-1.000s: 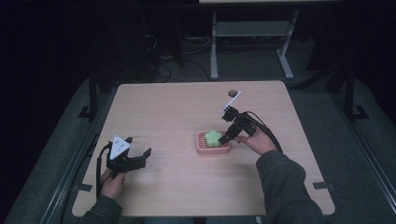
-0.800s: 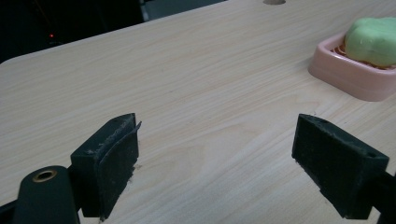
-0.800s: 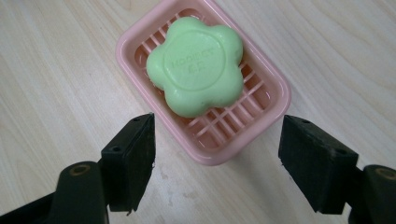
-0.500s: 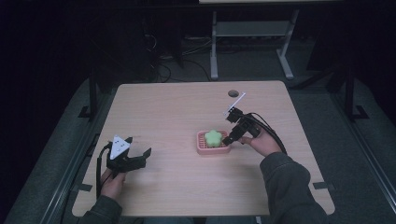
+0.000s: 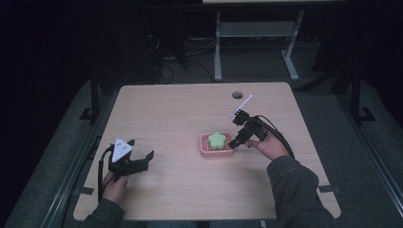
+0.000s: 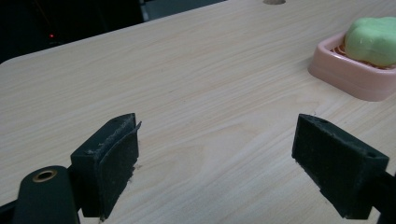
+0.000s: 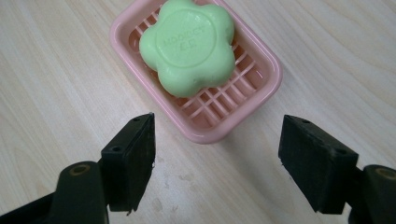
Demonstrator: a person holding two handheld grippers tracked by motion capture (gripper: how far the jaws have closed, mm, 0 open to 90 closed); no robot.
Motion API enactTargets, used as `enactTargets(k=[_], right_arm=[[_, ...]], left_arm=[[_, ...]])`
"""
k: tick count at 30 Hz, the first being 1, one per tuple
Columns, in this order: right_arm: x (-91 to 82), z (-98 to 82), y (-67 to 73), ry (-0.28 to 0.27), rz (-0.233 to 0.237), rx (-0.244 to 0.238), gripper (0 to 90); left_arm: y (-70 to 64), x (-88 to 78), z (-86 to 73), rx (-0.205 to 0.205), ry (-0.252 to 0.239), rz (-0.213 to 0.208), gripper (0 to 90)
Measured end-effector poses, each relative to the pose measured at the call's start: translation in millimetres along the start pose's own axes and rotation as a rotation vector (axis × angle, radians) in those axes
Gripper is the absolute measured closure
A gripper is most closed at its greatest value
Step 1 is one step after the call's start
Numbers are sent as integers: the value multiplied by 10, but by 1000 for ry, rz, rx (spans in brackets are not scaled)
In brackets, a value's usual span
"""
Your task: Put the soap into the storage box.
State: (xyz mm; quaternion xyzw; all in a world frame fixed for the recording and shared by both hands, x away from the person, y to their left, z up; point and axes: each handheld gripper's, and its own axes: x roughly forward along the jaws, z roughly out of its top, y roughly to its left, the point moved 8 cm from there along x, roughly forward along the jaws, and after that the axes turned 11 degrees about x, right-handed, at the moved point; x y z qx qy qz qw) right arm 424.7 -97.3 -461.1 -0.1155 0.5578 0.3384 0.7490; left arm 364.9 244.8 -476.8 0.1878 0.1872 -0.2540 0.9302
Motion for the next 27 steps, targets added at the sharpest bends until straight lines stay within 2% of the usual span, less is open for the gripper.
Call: enactTargets(k=[10, 22, 27], right_arm=[[-17, -36, -5, -3, 1, -1, 264], [-22, -214, -87, 8, 4, 29, 262], [-54, -273, -100, -8, 6, 29, 262]], left_arm=[[1, -2, 1, 0, 0, 0, 144], [0, 0, -3, 9, 5, 0, 144], [0, 1, -2, 7, 4, 0, 144]])
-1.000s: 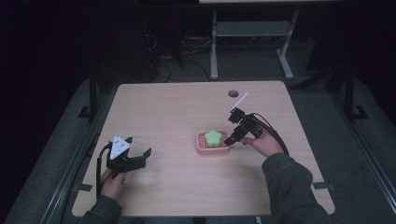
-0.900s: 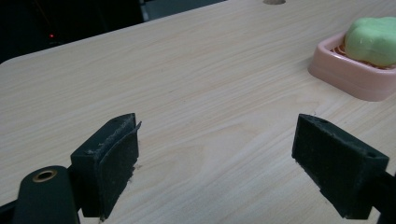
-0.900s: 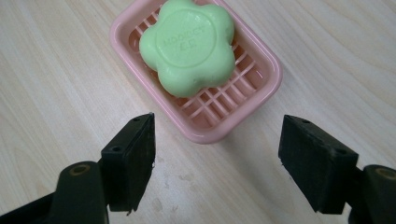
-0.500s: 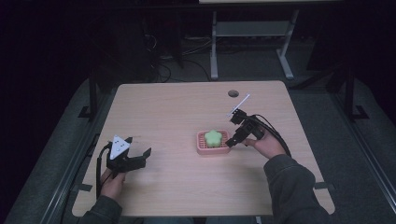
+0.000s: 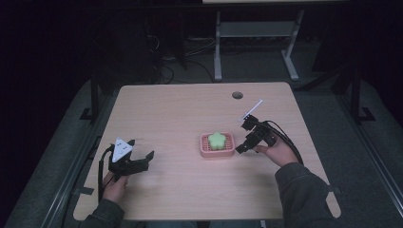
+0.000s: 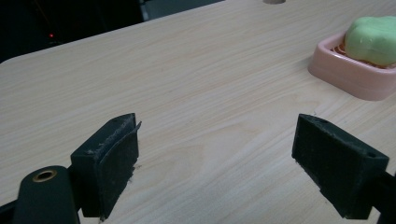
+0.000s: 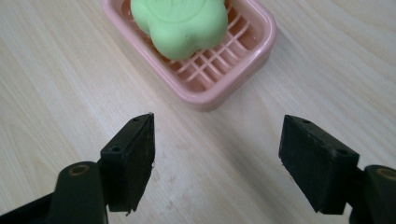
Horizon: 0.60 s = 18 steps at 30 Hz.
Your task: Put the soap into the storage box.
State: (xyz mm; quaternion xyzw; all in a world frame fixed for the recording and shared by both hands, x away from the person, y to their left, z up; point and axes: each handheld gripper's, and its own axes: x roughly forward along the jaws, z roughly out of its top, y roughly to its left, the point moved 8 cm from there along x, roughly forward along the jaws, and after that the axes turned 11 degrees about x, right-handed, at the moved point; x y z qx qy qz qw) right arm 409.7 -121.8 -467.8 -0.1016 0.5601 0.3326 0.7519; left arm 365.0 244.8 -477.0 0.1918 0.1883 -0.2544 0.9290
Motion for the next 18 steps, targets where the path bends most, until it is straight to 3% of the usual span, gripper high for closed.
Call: enactTargets(k=[18], right_arm=[[-2, -282, -58, 3, 12, 29, 259]], left_arm=[[-12, 5, -1, 0, 1, -2, 144]])
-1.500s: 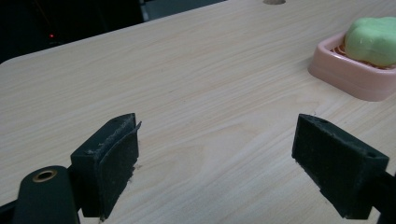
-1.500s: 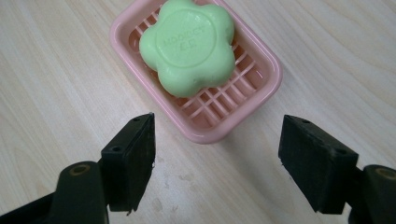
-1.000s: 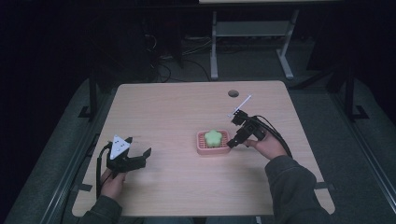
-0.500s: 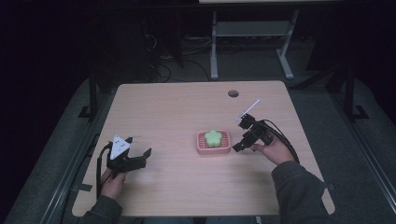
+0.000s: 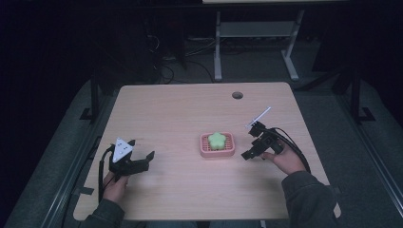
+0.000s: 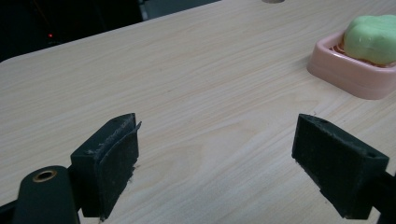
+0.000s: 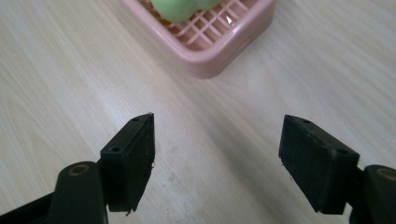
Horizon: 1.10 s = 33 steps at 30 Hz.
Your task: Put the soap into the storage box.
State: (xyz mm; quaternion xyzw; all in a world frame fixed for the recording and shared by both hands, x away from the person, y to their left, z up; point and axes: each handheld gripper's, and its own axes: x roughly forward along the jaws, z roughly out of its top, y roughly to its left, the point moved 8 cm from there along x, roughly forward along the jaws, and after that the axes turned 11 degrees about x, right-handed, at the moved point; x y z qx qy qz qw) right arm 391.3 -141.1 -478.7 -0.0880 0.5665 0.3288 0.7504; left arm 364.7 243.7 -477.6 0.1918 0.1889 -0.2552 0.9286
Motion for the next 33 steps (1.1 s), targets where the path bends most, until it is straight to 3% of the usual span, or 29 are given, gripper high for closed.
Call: enactTargets(k=[33], right_arm=[[-45, -452, -97, -35, -3, 50, 258]], left_arm=[[1, 3, -7, 1, 0, 0, 144]])
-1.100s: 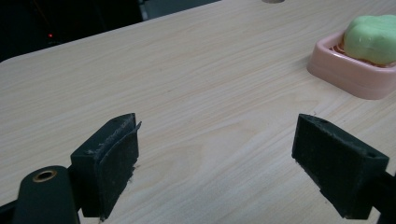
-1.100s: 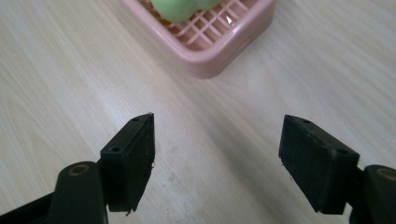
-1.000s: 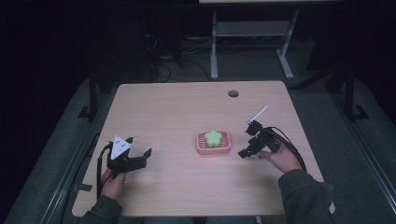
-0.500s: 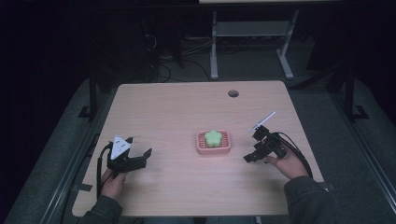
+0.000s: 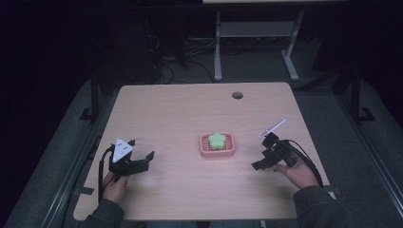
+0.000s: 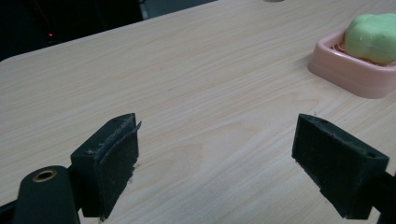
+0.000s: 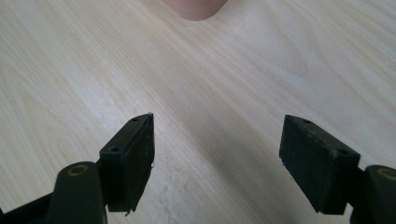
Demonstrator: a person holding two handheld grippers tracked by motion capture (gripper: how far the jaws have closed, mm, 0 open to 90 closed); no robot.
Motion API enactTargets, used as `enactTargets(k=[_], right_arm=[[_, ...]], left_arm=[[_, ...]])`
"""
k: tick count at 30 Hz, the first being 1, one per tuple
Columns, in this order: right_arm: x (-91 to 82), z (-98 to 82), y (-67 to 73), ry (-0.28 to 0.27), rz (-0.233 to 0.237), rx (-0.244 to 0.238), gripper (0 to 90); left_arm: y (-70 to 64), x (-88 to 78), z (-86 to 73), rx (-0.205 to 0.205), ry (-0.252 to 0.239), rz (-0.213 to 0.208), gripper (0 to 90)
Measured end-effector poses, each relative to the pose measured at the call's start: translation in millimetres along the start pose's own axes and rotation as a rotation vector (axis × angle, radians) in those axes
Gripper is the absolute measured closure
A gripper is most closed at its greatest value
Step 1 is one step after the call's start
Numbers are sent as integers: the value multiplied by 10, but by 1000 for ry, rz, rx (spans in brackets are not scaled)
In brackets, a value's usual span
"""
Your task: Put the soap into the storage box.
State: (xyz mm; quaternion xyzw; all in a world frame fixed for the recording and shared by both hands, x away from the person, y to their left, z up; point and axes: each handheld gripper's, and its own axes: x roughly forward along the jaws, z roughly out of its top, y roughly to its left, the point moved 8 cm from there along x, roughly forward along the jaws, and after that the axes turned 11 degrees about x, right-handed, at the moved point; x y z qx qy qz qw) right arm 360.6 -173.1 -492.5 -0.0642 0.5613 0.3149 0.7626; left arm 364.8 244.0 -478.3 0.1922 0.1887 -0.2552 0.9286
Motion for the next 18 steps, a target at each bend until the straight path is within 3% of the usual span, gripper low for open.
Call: enactTargets(k=[8, 14, 18], right_arm=[[-32, -135, -2, -20, 1, 3, 258], [-34, -265, -4, -36, -1, 14, 258], [-50, -374, 10, -69, -2, 22, 255]], left_arm=[[-9, 3, -1, -6, 1, -1, 144], [0, 9, -13, 12, 9, -3, 145], [-7, 19, -14, 9, 10, -4, 144]])
